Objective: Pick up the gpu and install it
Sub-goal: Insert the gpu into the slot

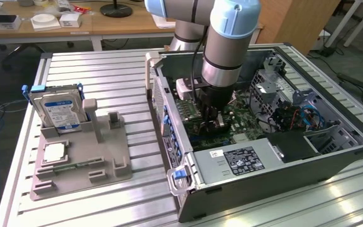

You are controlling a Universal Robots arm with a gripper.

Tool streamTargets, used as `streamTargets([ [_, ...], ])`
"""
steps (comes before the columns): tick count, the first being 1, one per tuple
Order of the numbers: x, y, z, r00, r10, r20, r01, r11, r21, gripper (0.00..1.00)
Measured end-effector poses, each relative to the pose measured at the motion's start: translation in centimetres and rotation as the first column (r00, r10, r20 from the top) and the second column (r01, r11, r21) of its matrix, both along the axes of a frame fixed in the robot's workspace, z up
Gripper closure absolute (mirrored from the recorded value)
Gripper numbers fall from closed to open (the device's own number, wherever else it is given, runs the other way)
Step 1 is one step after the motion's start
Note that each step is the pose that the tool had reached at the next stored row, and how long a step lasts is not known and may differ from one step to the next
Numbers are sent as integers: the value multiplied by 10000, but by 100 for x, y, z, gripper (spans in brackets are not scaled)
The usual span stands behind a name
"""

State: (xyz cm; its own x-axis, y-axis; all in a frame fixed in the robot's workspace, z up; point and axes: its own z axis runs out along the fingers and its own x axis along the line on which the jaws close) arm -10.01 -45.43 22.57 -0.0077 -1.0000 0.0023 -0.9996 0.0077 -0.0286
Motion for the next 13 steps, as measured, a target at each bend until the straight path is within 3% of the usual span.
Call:
streamTargets([
  [5,-3,3,-9,10000,-3,-7,3,10000,31,72],
  [7,-6,2,4,10000,-9,-17,9,10000,11,67],
  [13,-2,1,88,10000,0,-12,0,10000,11,67],
])
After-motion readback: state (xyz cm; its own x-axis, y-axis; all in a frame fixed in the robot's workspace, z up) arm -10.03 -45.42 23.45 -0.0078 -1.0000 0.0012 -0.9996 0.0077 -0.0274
